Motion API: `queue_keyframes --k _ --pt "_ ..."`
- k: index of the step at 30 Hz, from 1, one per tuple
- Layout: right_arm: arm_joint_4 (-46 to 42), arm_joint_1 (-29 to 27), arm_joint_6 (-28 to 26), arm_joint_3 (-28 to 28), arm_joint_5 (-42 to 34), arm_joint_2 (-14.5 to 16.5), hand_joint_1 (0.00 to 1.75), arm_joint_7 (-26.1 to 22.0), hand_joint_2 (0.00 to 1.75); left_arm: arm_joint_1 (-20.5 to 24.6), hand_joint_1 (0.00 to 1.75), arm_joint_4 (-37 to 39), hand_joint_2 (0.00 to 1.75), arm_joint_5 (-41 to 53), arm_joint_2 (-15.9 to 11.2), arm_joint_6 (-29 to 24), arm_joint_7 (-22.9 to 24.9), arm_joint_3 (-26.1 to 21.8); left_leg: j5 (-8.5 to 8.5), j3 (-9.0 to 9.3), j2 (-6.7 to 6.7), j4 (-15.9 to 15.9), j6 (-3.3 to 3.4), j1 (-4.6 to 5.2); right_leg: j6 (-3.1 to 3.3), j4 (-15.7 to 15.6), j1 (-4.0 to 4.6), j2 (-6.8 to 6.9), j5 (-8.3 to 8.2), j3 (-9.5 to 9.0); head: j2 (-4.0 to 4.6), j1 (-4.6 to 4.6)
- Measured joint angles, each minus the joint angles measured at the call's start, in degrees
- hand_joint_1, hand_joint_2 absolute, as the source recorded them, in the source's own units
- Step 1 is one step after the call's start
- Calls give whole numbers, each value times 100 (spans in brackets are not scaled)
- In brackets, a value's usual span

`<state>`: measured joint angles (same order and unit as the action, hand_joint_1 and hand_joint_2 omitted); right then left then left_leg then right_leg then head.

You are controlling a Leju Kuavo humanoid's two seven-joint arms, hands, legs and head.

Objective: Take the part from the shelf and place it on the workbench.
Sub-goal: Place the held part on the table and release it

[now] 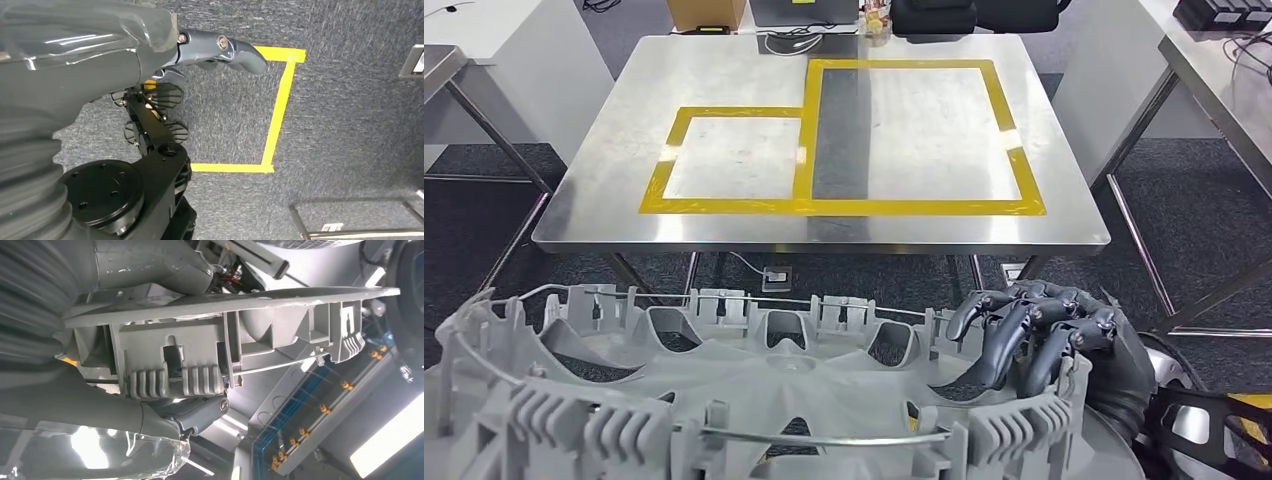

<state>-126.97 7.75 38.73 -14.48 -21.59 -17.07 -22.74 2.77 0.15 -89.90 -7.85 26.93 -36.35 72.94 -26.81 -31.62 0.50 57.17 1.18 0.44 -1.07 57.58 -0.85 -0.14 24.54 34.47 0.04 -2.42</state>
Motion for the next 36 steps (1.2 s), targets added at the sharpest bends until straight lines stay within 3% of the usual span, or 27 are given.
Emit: queue_keyframes --k 2,4,7,8,9,10,12,14,17,19,22,24,25,27,28,29,31,33,34,36 --pt "-3 -4 -1 1 12 4 175 1 175 -3 0 -1 175 1 -2 5 0 1 -46 -1 -7 23 -47 -12 82 -15 -18 -12 17 -14 1 -1" --pt "-7 -7 -2 1 21 10 175 -1 175 -4 0 -1 175 1 -5 12 0 1 -216 -125 -14 315 -115 -37 150 -27 -52 -16 49 -70 1 -16" --pt "-9 -25 -2 -1 22 26 175 -7 175 -15 0 -1 175 1 -5 13 0 0 -642 -731 -19 1427 -206 -89 207 -26 -48 -17 106 -135 0 -33" --pt "-8 -38 -1 -1 23 28 175 -8 175 -23 0 -2 175 1 -3 13 0 0 -668 -902 -20 1669 -216 -100 209 -26 -43 -19 127 -154 0 -34" --pt "-8 -51 0 -1 23 28 175 -11 175 -31 0 -2 175 1 -1 14 0 1 -582 -973 -20 1699 -214 -107 206 -25 -39 -24 151 -182 1 -34" --pt "-7 -60 2 -1 22 30 175 -18 175 -38 0 -1 175 1 -4 14 0 1 -390 -923 -20 1494 -199 -108 201 -26 -35 -29 177 -219 1 -34" --pt "-7 -63 4 -1 19 34 175 -38 175 -49 0 1 175 0 -22 13 0 1 66 -598 -21 704 -127 -92 174 -32 -24 -37 238 -308 1 -31" --pt "-6 -60 7 -1 15 38 175 -63 175 -52 0 1 175 -1 -46 11 0 2 228 -348 -30 156 -39 -54 127 -49 -3 -43 289 -355 0 -28" --pt "2 -60 16 2 9 36 175 -107 175 -66 0 2 175 -1 -74 12 0 1 167 -233 -38 -17 84 -25 20 20 2 -39 272 -380 0 -31" --pt "13 -48 21 7 -1 26 175 -140 175 -75 0 2 175 -1 -79 21 0 0 164 -95 -34 -79 153 -44 -3 275 -4 -28 365 -288 0 -14" --pt "36 -38 22 8 -18 18 175 -184 175 -78 0 0 175 -1 -71 31 0 -1 123 -8 -27 -96 190 -49 14 1288 -7 -24 725 328 0 7" --pt "61 -48 25 8 -17 13 175 -192 175 -85 0 0 175 -1 -65 34 0 -1 58 45 -16 -94 183 -44 -39 1643 -12 -23 771 667 0 8" --pt "73 -51 28 8 -15 10 175 -193 175 -88 0 0 175 -1 -62 35 0 -1 14 98 -9 -94 172 -45 -91 1493 -18 -21 641 671 0 8" --pt "91 -50 35 7 -14 2 175 -197 175 -93 0 0 175 -1 -57 43 0 -1 -91 216 2 -94 133 -46 -192 699 -30 -8 172 417 0 12" --pt "98 -47 40 5 -16 -1 175 -202 175 -95 0 0 175 -1 -55 53 0 -1 -147 272 6 -85 105 -39 -176 332 -27 3 25 289 0 10" --pt "107 -42 46 3 -22 -5 175 -208 175 -97 0 0 175 -1 -56 69 0 -1 -200 290 3 -80 70 -28 -118 95 -18 12 -54 194 0 8" --pt "123 -33 72 -1 -42 -12 175 -229 175 -103 0 0 175 -1 -62 98 1 -2 -262 343 -6 -46 2 -9 54 -12 0 11 -35 130 -1 -2" --pt "136 -28 104 -2 -61 -22 175 -250 175 -106 0 -1 175 -1 -73 109 2 -12 -276 321 -17 96 -49 -15 143 -21 -23 -5 -37 42 -1 -5" --pt "143 -21 116 -5 -69 -27 175 -259 175 -104 0 -1 175 -2 -75 109 3 -18 -284 217 -22 287 -74 -25 176 -23 -35 -8 -5 -15 -1 -11" --pt "149 -6 125 -15 -87 -29 175 -285 175 -106 0 -1 175 -2 -78 107 6 -25 -415 -212 -32 955 -139 -54 224 -29 -40 -9 78 -118 0 -18"
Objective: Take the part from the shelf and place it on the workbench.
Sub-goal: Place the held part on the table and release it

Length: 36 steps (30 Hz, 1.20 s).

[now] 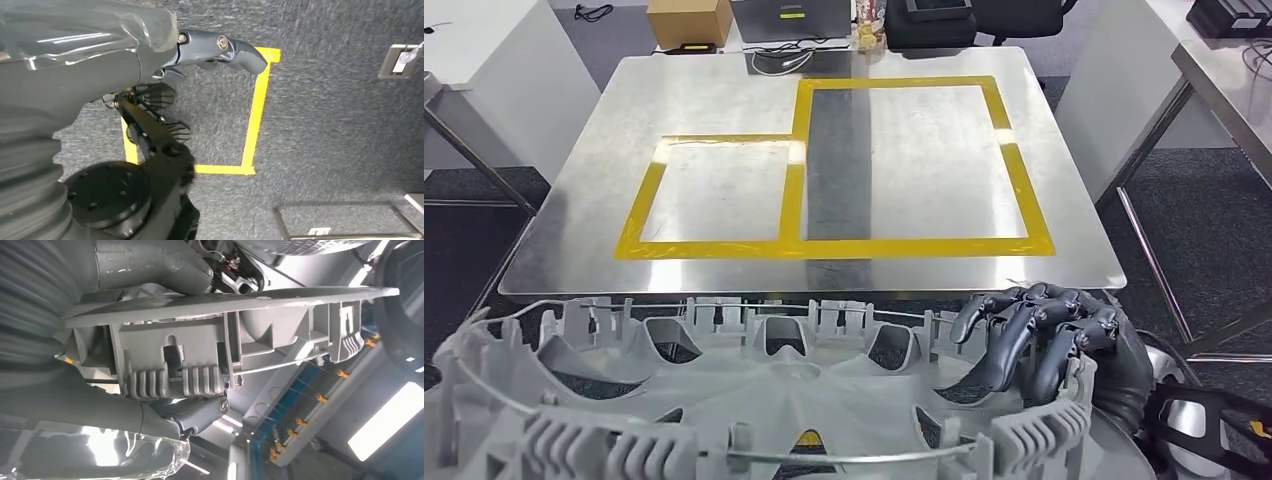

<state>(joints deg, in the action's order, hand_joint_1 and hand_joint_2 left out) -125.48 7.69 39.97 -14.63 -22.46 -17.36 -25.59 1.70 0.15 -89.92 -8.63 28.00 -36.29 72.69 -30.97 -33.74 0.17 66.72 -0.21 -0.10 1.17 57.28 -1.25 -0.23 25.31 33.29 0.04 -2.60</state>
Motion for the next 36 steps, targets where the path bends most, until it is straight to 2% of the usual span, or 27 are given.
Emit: queue_keyframes --k 2,3,4,5,7,8,9,12,14,15,17,18,19,20,21,22,23,24,25,26,28,29,32,33,34,35,36 --pt "10 4 -1 -14 -8 1 175 -16 175 -15 0 1 175 0 2 -4 4 -2 -296 -499 -3 600 -48 -24 10 0 9 -15 99 -98 0 -3" --pt "19 3 -2 -21 -7 1 175 -18 175 -23 0 1 175 0 5 -5 6 -3 -387 -656 -3 691 -54 -29 9 0 15 -24 154 -162 0 -4" --pt "28 4 -2 -27 -6 1 175 -18 175 -30 0 1 175 0 9 -8 7 -3 -360 -717 -3 596 -42 -29 7 0 24 -32 212 -238 -1 -4" --pt "34 7 -2 -32 -7 1 175 -19 175 -37 0 1 175 0 9 -11 7 -4 -170 -683 -3 309 -8 -22 5 -3 38 -36 277 -330 -1 -4" --pt "46 17 -4 -43 -10 1 175 -25 175 -57 0 3 175 0 -4 -23 7 -4 464 -525 10 -413 117 25 -6 -13 65 -43 404 -479 -1 5" --pt "54 26 -8 -47 -14 -1 175 -34 175 -69 0 5 175 0 -17 -33 8 -3 718 -458 21 -687 177 56 -24 -26 76 -53 462 -524 0 10" --pt "62 32 -15 -51 -19 -3 175 -46 175 -76 0 7 175 0 -32 -45 8 -3 853 -422 28 -832 222 83 -48 -48 82 -65 491 -568 -1 11" --pt "81 66 -35 -55 -29 -35 175 -81 175 -74 0 9 175 0 -68 -66 2 -3 842 -239 34 -1015 298 96 -168 -6 92 -72 464 -669 -1 15" --pt "91 100 -39 -54 -36 -63 175 -94 175 -67 0 8 175 0 -72 -67 1 -4 810 -63 42 -1082 351 75 -200 382 85 -54 509 -477 -1 25" --pt "96 110 -39 -54 -43 -74 175 -102 175 -63 0 8 175 0 -65 -67 1 -4 778 -7 42 -1096 366 69 -199 732 80 -47 587 -247 -1 30" --pt "113 121 -39 -54 -59 -101 175 -119 175 -57 0 7 175 0 -52 -69 1 -4 694 80 50 -1094 377 69 -190 1395 75 -44 865 292 -2 32" --pt "125 126 -40 -54 -67 -116 175 -123 175 -57 0 7 175 0 -46 -79 0 -4 645 132 59 -1092 371 68 -192 1542 70 -42 1001 494 -2 32" --pt "140 141 -42 -55 -74 -130 175 -123 175 -57 0 7 175 0 -42 -89 -1 -4 595 195 71 -1090 360 66 -208 1500 63 -40 1059 600 -2 32" --pt "156 166 -45 -56 -84 -142 175 -119 175 -55 0 7 175 0 -37 -99 -3 -4 533 272 81 -1088 342 64 -252 1250 51 -36 962 611 -2 33" --pt "171 198 -51 -60 -95 -150 175 -113 175 -54 0 6 175 0 -32 -107 -4 -5 472 343 90 -1085 323 63 -310 899 39 -29 734 562 -2 34" --pt "188 232 -57 -67 -105 -154 175 -104 175 -53 0 6 175 0 -29 -108 -5 -6 406 404 96 -1071 298 71 -369 522 30 -10 382 500 -1 37" --pt "205 269 -65 -77 -116 -156 175 -93 175 -53 0 6 175 0 -29 -109 -7 -7 341 439 103 -1050 268 80 -368 225 29 11 74 444 -1 38" --pt "218 298 -75 -88 -124 -156 175 -83 175 -51 0 7 175 0 -31 -111 -7 -8 287 445 103 -1031 234 91 -318 73 36 21 -149 414 -1 32" --pt "231 323 -85 -99 -128 -156 175 -73 175 -49 0 7 175 0 -32 -112 -8 -10 248 448 104 -1000 201 100 -243 13 45 27 -274 402 -1 29" --pt "238 346 -93 -108 -130 -158 175 -63 175 -45 0 6 175 0 -37 -113 -8 -11 218 448 102 -982 173 100 -157 13 48 20 -269 382 -1 26" --pt "246 376 -104 -119 -126 -167 175 -51 175 -30 0 5 175 0 -45 -112 -8 -13 156 411 81 -854 115 81 -84 6 28 9 -252 323 -2 25" --pt "248 392 -107 -122 -126 -171 175 -49 175 -21 0 5 175 0 -50 -112 -8 -13 79 320 70 -677 78 66 -55 2 17 9 -232 288 -2 22" --pt "254 417 -109 -137 -128 -175 175 -48 175 -6 0 5 175 0 -47 -112 -8 -14 -360 -304 45 373 -32 2 6 1 18 8 -172 237 -2 19" --pt "260 417 -109 -143 -128 -175 175 -48 175 -6 0 5 175 0 -44 -112 -8 -14 -436 -494 38 619 -49 -17 11 2 22 4 -155 226 -2 19" --pt "268 416 -109 -147 -127 -176 175 -47 175 -6 0 5 175 0 -40 -112 -8 -14 -387 -579 30 653 -53 -29 11 2 27 -3 -138 209 -2 19" --pt "274 416 -109 -150 -126 -176 175 -46 175 -6 0 5 175 0 -39 -112 -8 -14 -220 -547 23 463 -43 -36 8 1 32 -9 -123 183 -2 19" --pt "278 419 -109 -151 -126 -176 175 -46 175 -6 0 5 175 0 -39 -112 -8 -14 27 -415 18 96 -20 -35 3 0 38 -15 -106 150 -2 18"
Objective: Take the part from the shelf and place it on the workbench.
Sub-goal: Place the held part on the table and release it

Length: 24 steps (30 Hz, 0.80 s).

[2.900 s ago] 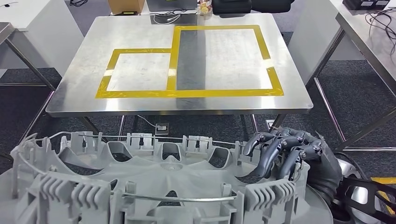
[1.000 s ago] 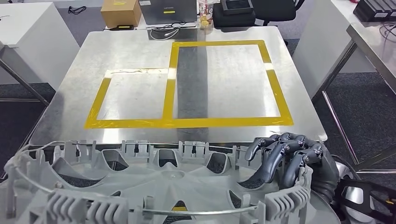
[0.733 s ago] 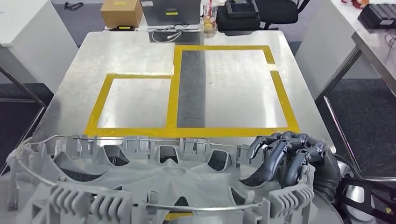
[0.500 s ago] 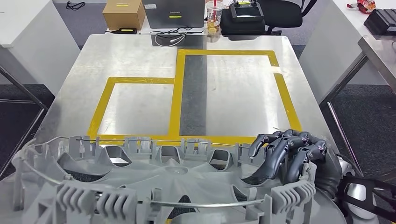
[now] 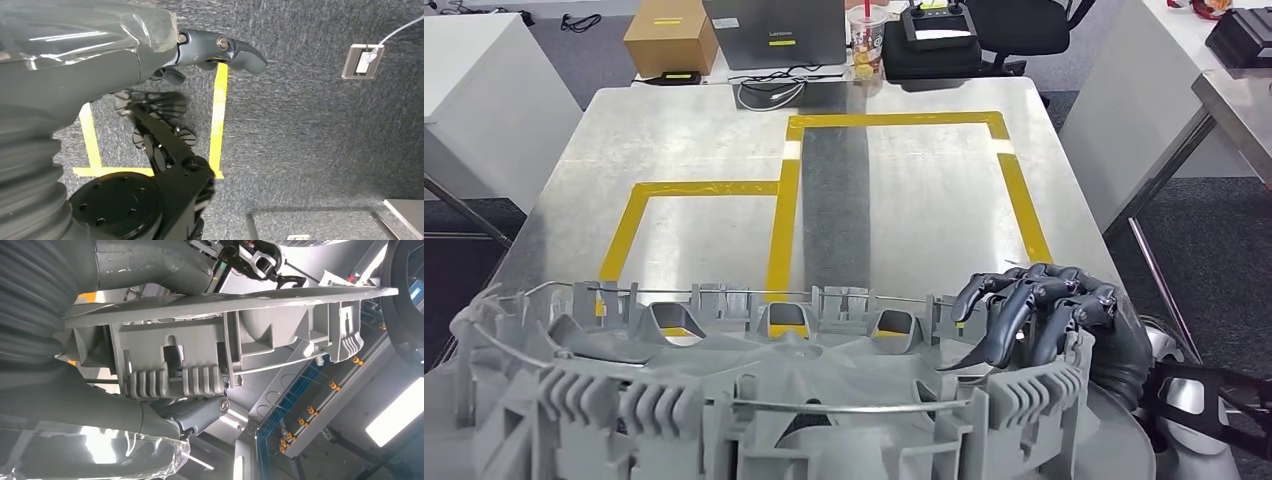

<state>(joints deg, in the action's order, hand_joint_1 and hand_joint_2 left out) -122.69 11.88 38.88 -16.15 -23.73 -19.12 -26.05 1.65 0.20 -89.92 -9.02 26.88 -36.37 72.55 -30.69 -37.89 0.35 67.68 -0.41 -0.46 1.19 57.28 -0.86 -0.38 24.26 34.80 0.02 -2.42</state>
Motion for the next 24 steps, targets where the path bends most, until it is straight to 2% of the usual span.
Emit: queue_keyframes --k 1,2,3,6,8,9,11,12,13,14,15,16,17,18,19,22,24 --pt "2 4 0 -1 -1 0 175 0 175 2 0 1 175 0 -10 -1 0 -1 233 171 -4 -420 33 9 -8 -4 4 -3 15 -32 0 3" --pt "3 11 0 -2 -1 -1 175 0 175 5 0 1 175 0 -17 -1 0 0 376 306 -11 -754 68 24 -20 -11 11 -5 23 -56 0 5" --pt "4 16 0 -3 -1 -1 175 0 175 8 0 1 175 0 -28 -1 0 0 452 395 -16 -964 104 43 -41 -18 14 -7 31 -68 0 4" --pt "10 26 -1 -17 -1 -3 175 0 175 5 0 3 175 0 -58 -3 0 -2 508 466 -20 -1091 205 71 -133 -44 24 -6 45 -92 0 2" --pt "11 39 -2 -21 -1 -7 175 0 175 7 0 3 175 0 -60 -3 0 -3 589 548 -21 -1189 259 47 -162 112 32 6 142 -27 0 15" --pt "11 43 -2 -21 -1 -8 175 0 175 10 0 2 175 0 -53 -2 0 -4 618 581 -23 -1225 275 35 -153 369 31 11 269 94 0 22" --pt "14 50 -4 -25 -1 -9 175 1 175 14 0 2 175 0 -38 -2 0 -10 629 580 -24 -1231 289 42 -135 1151 21 14 589 472 0 30" --pt "19 49 -5 -28 2 -8 175 4 175 13 0 2 175 0 -33 -2 0 -15 627 576 -23 -1226 289 45 -148 1495 16 14 693 644 0 29" --pt "27 52 -8 -31 5 -9 175 10 175 13 0 2 175 0 -28 -2 -1 -22 623 573 -20 -1220 289 46 -184 1637 7 15 698 723 0 28" --pt "37 61 -13 -32 11 -8 175 20 175 13 0 2 175 0 -25 -2 -2 -30 615 572 -14 -1208 285 44 -235 1549 -7 16 617 690 0 28" --pt "45 80 -20 -35 21 -7 175 38 175 13 0 1 175 0 -20 -2 -3 -36 602 572 -6 -1188 273 43 -292 1242 -24 19 470 545 0 29" --pt "50 109 -33 -40 38 -4 175 67 175 13 0 1 175 0 -14 -1 -5 -39 580 569 1 -1155 254 43 -336 801 -41 26 308 326 0 31" --pt "51 142 -48 -49 62 3 175 102 175 14 0 0 175 0 -11 2 -8 -42 547 555 7 -1109 226 55 -339 428 -45 28 195 132 0 28" --pt "50 169 -70 -60 90 14 175 144 175 15 0 0 175 0 -9 9 -11 -43 517 541 9 -1070 197 65 -314 166 -42 30 125 -7 0 25" --pt "49 187 -98 -72 127 26 175 190 175 13 0 0 175 0 -8 22 -13 -45 493 528 9 -1042 168 70 -266 43 -28 29 103 -74 0 22" --pt "46 197 -229 -80 416 51 175 289 175 3 0 0 175 0 -2 52 -16 -102 449 507 3 -1000 83 47 -139 20 -27 24 90 -87 0 19" --pt "44 187 -508 -37 1029 67 175 345 175 -5 0 0 175 1 5 4 -20 -195 232 367 -1 -682 9 22 -84 1 -61 28 82 -106 0 3"
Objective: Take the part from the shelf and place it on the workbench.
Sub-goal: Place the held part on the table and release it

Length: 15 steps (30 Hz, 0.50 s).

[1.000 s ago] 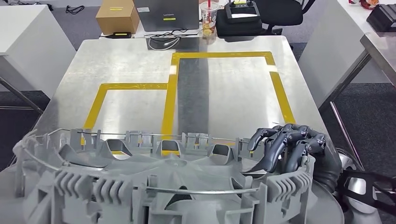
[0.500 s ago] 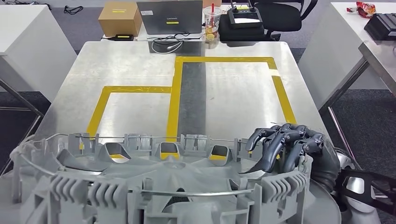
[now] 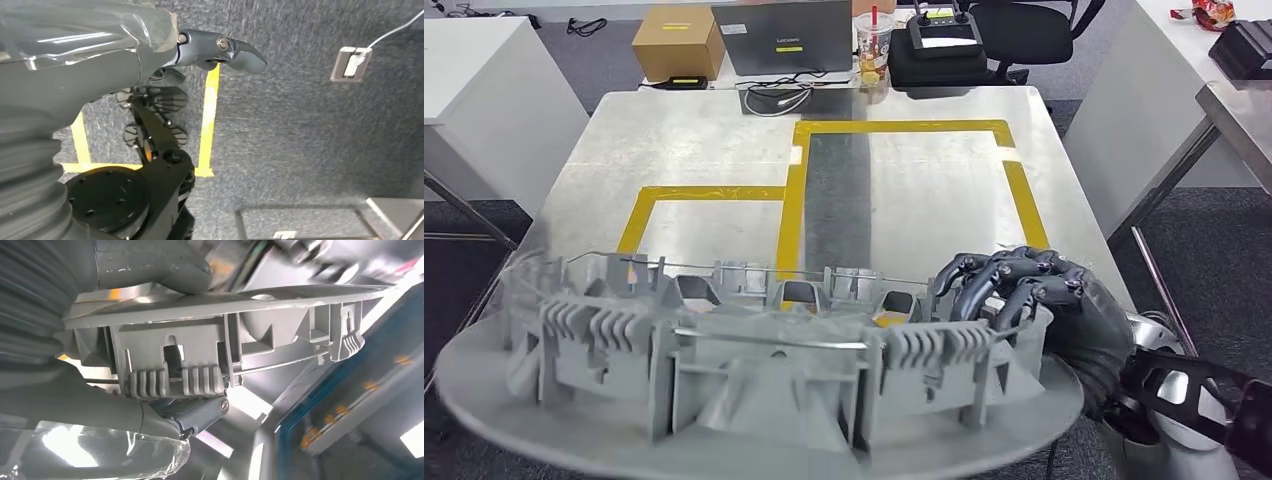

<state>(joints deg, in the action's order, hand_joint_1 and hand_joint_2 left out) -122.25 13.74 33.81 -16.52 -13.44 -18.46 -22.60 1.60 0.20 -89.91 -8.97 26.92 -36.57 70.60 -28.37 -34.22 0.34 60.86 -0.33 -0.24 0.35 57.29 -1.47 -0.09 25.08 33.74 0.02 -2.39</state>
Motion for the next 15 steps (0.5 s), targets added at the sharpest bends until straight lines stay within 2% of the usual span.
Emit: queue_keyframes --k 2,3,4,5,6,8,9,10,13,15 --pt "-20 -165 -827 129 1370 -21 175 184 175 -23 0 0 175 3 19 -89 -12 -110 -380 -342 -2 739 -61 -33 25 0 1 10 6 -4 0 -16" --pt "-29 -351 -1418 250 2344 -59 175 282 175 -44 0 -1 175 5 33 -111 -20 -156 -517 -514 -3 1089 -77 -46 25 1 5 25 8 -3 0 -16" --pt "-32 -586 -2021 423 3439 -113 175 342 175 -77 0 -1 175 7 47 -108 -26 -196 -558 -618 -6 1281 -86 -55 24 2 7 44 11 0 0 -16" --pt "-23 -815 -2515 632 4503 -166 175 336 175 -121 0 -2 175 8 57 -86 -30 -225 -490 -611 -10 1249 -89 -63 23 4 5 61 13 4 0 -16" --pt "-9 -990 -2831 855 5411 -204 175 300 175 -173 0 -2 175 8 61 -57 -31 -249 -323 -472 -14 969 -88 -72 17 4 1 70 15 6 0 -16" --pt "24 -1215 -3105 1254 6490 -236 175 258 175 -258 0 -1 175 8 60 -12 -31 -279 18 -41 -17 156 -74 -81 -10 7 3 61 18 4 0 -17" --pt "53 -1301 -3142 1410 6610 -236 175 276 175 -280 0 -1 175 8 62 2 -31 -289 106 114 -15 -137 -52 -73 -41 9 10 52 16 6 0 -16" --pt "90 -1378 -3164 1532 6514 -235 175 300 175 -294 0 -1 175 8 64 8 -31 -300 123 184 -17 -284 -23 -55 -75 10 12 40 10 13 0 -10" --pt "169 -1498 -3232 1714 6084 -225 175 364 175 -314 0 -1 175 8 57 18 -31 -344 132 225 -48 -368 114 -11 -185 -13 -12 3 -14 27 0 7" --pt "211 -1529 -3268 1756 6145 -219 175 432 175 -298 0 -2 175 8 46 41 -30 -370 200 294 -59 -460 218 -21 -196 235 -13 3 118 148 0 25"
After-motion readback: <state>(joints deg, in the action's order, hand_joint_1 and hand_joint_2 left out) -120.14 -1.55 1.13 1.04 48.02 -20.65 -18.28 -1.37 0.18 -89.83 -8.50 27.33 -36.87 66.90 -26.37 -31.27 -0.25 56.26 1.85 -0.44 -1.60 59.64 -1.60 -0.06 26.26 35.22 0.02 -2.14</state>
